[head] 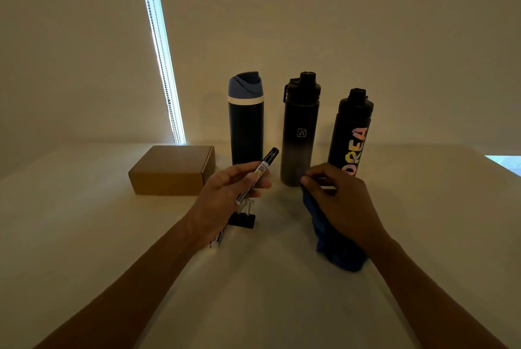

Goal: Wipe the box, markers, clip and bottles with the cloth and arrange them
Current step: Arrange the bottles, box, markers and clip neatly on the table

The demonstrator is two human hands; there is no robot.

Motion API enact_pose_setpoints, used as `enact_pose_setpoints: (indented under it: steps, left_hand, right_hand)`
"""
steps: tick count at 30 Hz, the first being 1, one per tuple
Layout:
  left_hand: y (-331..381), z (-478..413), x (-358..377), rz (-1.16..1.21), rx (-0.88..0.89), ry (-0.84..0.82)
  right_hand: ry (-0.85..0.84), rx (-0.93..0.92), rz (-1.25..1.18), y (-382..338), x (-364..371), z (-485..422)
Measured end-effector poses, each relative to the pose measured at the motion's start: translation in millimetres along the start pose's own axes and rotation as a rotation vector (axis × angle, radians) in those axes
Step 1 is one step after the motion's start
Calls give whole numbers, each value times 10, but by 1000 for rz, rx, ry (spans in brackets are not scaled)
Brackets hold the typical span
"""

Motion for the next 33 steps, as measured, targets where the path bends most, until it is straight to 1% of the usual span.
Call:
enact_pose_setpoints:
  steps: [3,5,7,8,9,11,13,15,16,18,20,22,23,24,25,27,29,31,33]
  left_hand:
    - [-49,34,62,-91,30,6]
    - [-96,76,129,-171,37,-24]
    - [-137,113,175,-318,61,-72]
    - [-149,124,179,-376,69,-95]
    - [-156,127,165,-396,69,-109]
    - [-141,140,98,-339,54,-90]
    - [-94,146,16,-257,62,-52]
    - [-64,148,-18,-240,60,-59]
    - [-55,153,-26,-257,57,-78]
    - [-51,157,-55,-312,70,-107]
    - [-36,139,-181,-373,94,-47]
    - [-43,98,-418,-520,121,102]
    - [-47,87,-545,-597,114,177]
    - [-61,73,-672,-641,101,241]
    - [-85,56,-790,-654,94,290]
    - [-93,42,-948,-648,104,358]
    - [-68,55,-1038,-670,143,402]
    - [-38,95,-1083,-707,185,426]
    - [-50,161,-1096,-706,152,402]
  right_hand:
    - [84,-34,-34,-45,179,12]
    - [112,-170,-13,-76,321,20]
    - [126,-318,-11,-112,421,43]
    - [126,-323,-16,-110,420,32]
    - [145,-276,-17,-96,382,-5]
    - [224,-158,-22,-58,212,-74]
    - [264,-127,-40,-60,78,-85]
    - [232,-182,-69,-156,63,-27]
    - [189,-229,-80,-217,109,15]
    - [115,-292,-28,-238,240,43]
    - [141,-246,128,-92,288,-50]
    - [142,-86,229,105,241,-127]
    - [135,-43,276,166,211,-127]
    - [138,-52,333,182,192,-109]
    - [136,-102,382,159,195,-81]
    - [84,-243,414,-6,267,-21]
    - [-79,-336,415,-237,423,37]
    - [-289,-336,398,-443,610,83]
    - [-469,-273,352,-585,778,116]
Point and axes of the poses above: each hand's wrist, its own z-axis away from the middle knuckle, its own x-axis out of the palm, y = z × x, the point moved 2 cm from there along -z, towards the middle knuckle
